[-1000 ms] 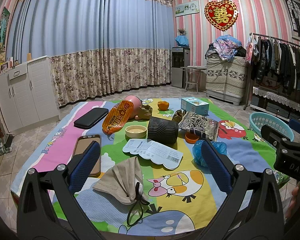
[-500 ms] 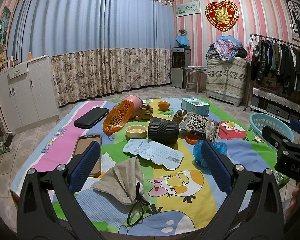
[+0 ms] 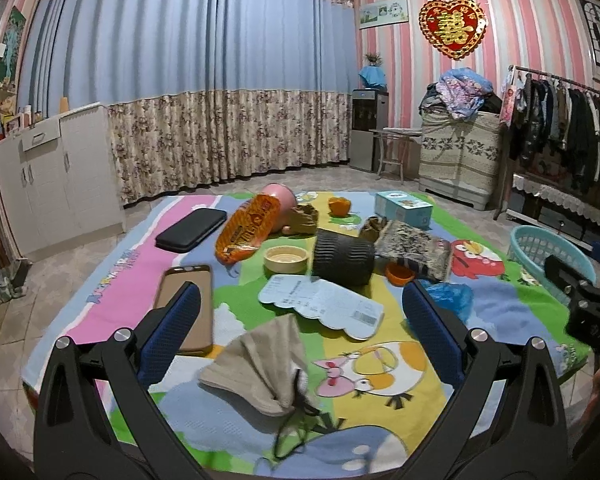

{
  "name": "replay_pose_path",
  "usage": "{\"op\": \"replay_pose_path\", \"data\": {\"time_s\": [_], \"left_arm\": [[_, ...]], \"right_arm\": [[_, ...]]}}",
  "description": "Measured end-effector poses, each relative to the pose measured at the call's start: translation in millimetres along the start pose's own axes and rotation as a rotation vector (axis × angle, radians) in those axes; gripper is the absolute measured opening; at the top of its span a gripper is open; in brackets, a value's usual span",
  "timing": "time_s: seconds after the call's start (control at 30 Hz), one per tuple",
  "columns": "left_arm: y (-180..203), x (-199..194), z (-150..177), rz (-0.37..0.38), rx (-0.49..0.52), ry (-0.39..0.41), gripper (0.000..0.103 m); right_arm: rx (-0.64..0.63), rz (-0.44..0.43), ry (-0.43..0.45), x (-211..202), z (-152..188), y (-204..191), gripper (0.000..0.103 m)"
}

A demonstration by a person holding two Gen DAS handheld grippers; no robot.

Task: Collect trash
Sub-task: 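Grasp the beige cloth mask with the left tool while the right grasps the blue bag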

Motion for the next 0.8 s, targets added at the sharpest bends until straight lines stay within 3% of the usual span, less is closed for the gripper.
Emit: {"op": "replay_pose_path", "data": {"time_s": [0.37,0.47,0.57,0.7,0.73,0.8], "left_arm": [[-27.4,34.9,28.0,-0.010,-0.024,-0.131,0.098],[-24.3,40.2,34.2,-0.026,0.000,-0.141,0.098],[-19.6,46.2,41.2,-0.052,0.024,-0.158,0.098],[-18.2,50.5,50.6,-0.068,0.030,-0.164,0.097],[-17.0,51.8,51.9,-0.066,0.032,-0.167,0.095],[-16.2,55.3,54.0,-0.051,0.038,-0.181,0.078]], "right_arm": [[0.026,0.013,-0.026,21.6,15.0,12.1,0.099],[0.048,0.001,-0.048,28.6,19.5,14.0,0.099],[0.058,-0.010,-0.125,39.9,26.1,13.4,0.099],[0.033,0.017,-0.142,43.8,31.4,9.1,0.099],[0.026,0.030,-0.144,44.5,31.9,7.9,0.099],[0.019,0.058,-0.150,45.9,33.0,7.0,0.099]]}}
Point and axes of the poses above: each gripper's, at about its wrist camera, not at the fingertips, and x roughly the way its jaws point, y to its right, z to its underside, the point moved 1 cm from there along x, roughly the way its jaws point, and after that the axes turned 6 degrees about y, right-handed, at the moved point
